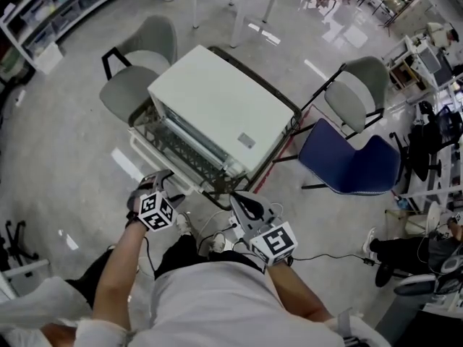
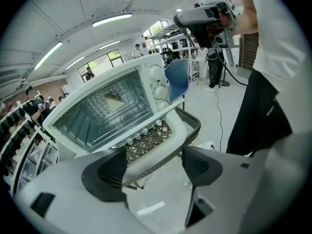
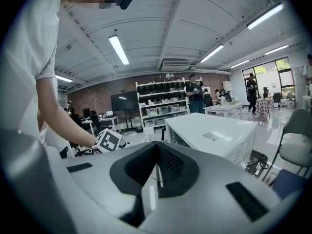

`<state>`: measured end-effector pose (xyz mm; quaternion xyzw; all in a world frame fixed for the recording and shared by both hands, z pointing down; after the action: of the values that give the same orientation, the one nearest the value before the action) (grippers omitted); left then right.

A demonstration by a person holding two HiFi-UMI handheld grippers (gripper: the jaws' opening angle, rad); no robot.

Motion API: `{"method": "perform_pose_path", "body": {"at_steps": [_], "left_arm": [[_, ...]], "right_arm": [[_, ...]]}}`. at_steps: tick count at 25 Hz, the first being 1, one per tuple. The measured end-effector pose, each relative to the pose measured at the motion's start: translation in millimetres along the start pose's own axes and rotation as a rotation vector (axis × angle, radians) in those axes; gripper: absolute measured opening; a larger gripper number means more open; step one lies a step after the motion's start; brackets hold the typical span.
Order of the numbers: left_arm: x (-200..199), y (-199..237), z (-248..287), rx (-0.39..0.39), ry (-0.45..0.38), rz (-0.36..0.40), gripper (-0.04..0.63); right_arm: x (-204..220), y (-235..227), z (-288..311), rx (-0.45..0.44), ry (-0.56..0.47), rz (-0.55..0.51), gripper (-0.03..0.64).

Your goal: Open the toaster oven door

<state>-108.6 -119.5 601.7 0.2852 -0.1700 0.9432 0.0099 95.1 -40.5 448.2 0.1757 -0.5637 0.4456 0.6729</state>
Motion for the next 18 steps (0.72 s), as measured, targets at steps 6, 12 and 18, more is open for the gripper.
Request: {"method": "perform_pose_path", "body": {"at_steps": [6,12,18], "left_arm": [[4,-7,-2,0.006,-0.021,-0.058,0.345],[8,-10,-7,0.002,-0.039,-0.120,0.345],[20,-19,-2,0.020,-0.022,-0.162,0.345]], "right_arm": [[1,-1,6,-0.019,0.005,0.000,0.023],[0,2,12,-0.026,0.020,0.010,0.023],[0,1,14,-0.035,0.026,0.002,0.023]]}}
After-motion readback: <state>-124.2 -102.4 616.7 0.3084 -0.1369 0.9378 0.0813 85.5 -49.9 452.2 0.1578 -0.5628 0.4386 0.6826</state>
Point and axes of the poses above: the fingertips, and each gripper's own axes: z forward along the fingers, y to its left, x out of its underside, the point moved 7 cm from there along -z, backward along the fingers, and after that the axes turned 8 degrees about z, right-handed, at the moved point
